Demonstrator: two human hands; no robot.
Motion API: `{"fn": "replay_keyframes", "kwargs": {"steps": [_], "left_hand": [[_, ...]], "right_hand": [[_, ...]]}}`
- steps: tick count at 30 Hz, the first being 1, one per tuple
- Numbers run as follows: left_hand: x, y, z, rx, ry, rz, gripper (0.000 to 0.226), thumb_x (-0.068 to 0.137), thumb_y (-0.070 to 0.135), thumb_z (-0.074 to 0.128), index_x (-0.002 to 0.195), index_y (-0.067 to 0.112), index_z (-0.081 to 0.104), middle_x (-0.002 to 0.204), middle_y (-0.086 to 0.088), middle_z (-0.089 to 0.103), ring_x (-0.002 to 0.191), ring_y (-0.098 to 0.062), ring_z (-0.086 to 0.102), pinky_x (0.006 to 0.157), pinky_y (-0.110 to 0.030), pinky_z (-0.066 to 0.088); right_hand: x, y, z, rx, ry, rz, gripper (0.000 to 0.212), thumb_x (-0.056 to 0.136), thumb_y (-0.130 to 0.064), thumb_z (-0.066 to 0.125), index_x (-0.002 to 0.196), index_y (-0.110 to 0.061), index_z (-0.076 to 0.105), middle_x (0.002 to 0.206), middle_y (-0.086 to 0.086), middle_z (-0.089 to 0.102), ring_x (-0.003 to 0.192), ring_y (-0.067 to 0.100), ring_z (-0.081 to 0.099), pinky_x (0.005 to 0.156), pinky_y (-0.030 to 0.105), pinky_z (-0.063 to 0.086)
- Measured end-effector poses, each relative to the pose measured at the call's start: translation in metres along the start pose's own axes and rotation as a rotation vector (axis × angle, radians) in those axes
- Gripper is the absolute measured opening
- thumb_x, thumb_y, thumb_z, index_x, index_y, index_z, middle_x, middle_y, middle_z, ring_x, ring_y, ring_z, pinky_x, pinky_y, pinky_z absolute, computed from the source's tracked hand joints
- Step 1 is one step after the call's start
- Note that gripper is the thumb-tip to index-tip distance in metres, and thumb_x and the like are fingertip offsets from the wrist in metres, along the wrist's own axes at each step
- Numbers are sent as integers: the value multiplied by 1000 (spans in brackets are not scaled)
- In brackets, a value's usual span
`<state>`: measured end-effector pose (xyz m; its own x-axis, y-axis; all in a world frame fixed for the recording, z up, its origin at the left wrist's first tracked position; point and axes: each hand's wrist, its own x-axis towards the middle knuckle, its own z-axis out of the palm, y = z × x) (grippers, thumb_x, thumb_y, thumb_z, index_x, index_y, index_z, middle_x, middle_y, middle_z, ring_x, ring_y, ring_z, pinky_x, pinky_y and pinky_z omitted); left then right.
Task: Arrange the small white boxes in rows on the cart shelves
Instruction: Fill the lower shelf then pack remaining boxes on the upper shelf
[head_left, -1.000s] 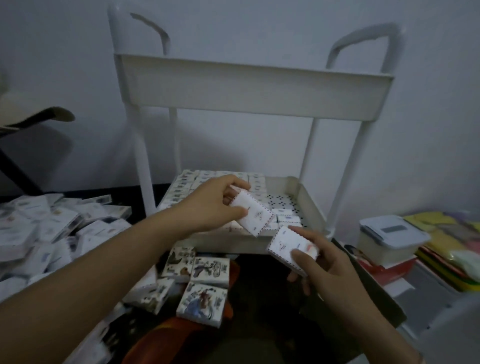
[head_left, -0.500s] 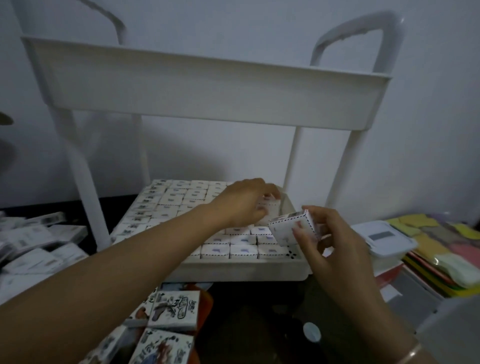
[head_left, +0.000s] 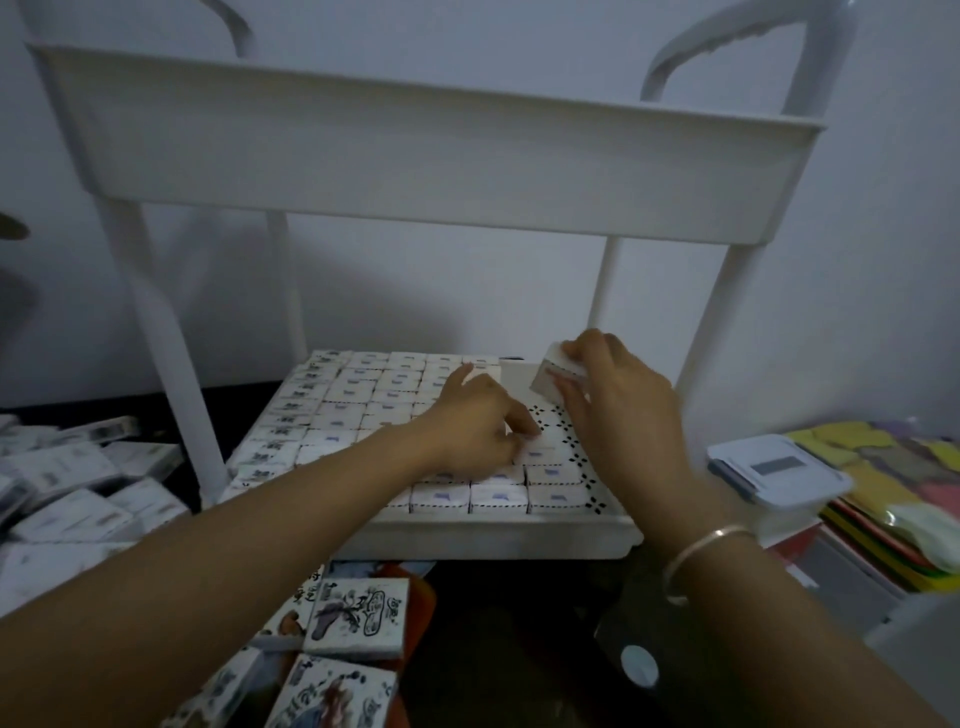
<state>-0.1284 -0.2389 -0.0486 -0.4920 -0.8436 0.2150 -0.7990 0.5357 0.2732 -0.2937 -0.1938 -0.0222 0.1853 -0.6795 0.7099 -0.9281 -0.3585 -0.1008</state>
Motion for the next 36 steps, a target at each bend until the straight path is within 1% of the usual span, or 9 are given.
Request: {"fn": "replay_keyframes", "kwargs": {"steps": [7,12,15,19,22,26,29,32,36], "left_hand": [[-22,4,-9,25,65,61,44,90,9,45,115,34,70,113,3,63,109,-22,44,105,-36,29],[-35,8,-26,95,159,71,39,86,7,49,109,30,71,111,2,64,109,-19,46,102,-32,30],[-45,10,-41,116,188,84,36,87,9,50,108,30,71,109,2,65,108,-18,48,97,-28,30],[-63,12,-56,112,165,56,32,90,12,50,109,29,70,108,2,65,106,-18,50,95,-31,37],[-80,11,-63,107,144,17,32,91,12,50,110,28,70,109,5,66,108,-16,50,95,-35,41],[-111,10,-75,85,122,-10,29,94,14,50,110,30,69,110,13,63,108,-8,49,95,-26,38],[-141,7,-86,87,85,-27,27,95,18,51,111,32,68,108,15,61,103,-2,48,88,-20,35],[-177,4,-100,103,70,-68,24,95,21,52,108,35,67,105,18,61,101,1,51,87,-19,38],[-232,0,-110,101,126,-158,24,94,21,54,106,36,68,101,19,61,96,1,53,88,-24,45]], "right_hand": [[14,15,38,134,-362,-6,24,92,-26,59,114,-20,51,114,2,60,95,25,60,77,32,47],[15,19,43,325,-577,105,26,96,-16,53,121,-21,49,128,5,55,118,19,50,87,23,36],[17,17,45,343,-646,125,26,98,-15,46,123,-21,48,125,5,56,100,16,54,80,24,39],[10,13,51,354,-717,203,26,98,-14,37,119,-22,48,102,-2,53,68,12,56,53,21,43],[7,12,50,370,-708,232,33,96,-12,30,121,-23,51,91,-7,51,64,8,51,47,16,36],[4,4,39,252,-686,159,43,98,-10,34,138,-22,45,136,7,51,110,23,55,84,24,39],[-1,-13,27,225,-472,16,44,95,-9,42,137,-19,48,143,8,47,128,24,43,102,28,33],[-13,-52,14,281,-303,-149,36,91,-10,51,126,-17,56,130,6,56,123,23,46,100,32,36],[-44,-125,1,447,-295,-314,26,88,-14,56,112,-22,62,111,-2,60,109,15,48,86,30,40]]}}
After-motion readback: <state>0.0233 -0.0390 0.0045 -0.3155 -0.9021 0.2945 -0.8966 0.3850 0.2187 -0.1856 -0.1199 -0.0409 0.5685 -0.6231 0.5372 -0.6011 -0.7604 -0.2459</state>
